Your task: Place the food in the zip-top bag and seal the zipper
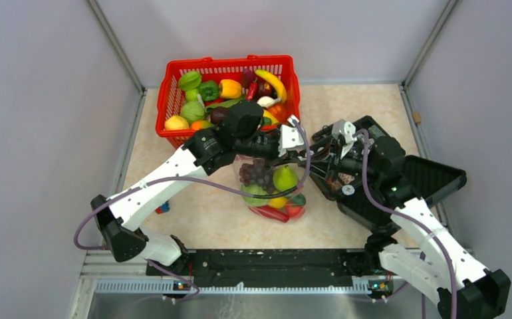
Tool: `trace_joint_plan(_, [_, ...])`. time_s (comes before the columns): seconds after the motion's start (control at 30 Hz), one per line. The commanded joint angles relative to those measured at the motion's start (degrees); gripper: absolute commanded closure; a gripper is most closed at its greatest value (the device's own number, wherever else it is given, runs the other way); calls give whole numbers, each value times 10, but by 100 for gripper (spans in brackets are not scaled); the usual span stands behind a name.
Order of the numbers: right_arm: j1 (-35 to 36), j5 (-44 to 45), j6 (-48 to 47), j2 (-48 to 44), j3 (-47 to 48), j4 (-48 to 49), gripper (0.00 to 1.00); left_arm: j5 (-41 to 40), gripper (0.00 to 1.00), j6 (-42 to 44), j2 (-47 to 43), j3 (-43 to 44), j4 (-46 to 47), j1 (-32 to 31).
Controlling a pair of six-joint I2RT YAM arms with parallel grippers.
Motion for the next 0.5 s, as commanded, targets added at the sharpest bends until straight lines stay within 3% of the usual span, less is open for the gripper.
trace_joint_plan(0.0, [4,33,-21,-34,-2,-1,100,-40,100,-4,-49,-26,12,1])
trace_joint_plan(0.37, [4,18,5,-25,-9,26,100,-49,100,-19,-103,-77,39,16])
trace_joint_plan(0.43, [4,3,11,-25,-3,27,80,-31,100,-27,-99,-69,46,16])
trace_joint_plan(0.47, [4,0,11,-24,3,20,65,-24,100,-31,-97,-66,48,16])
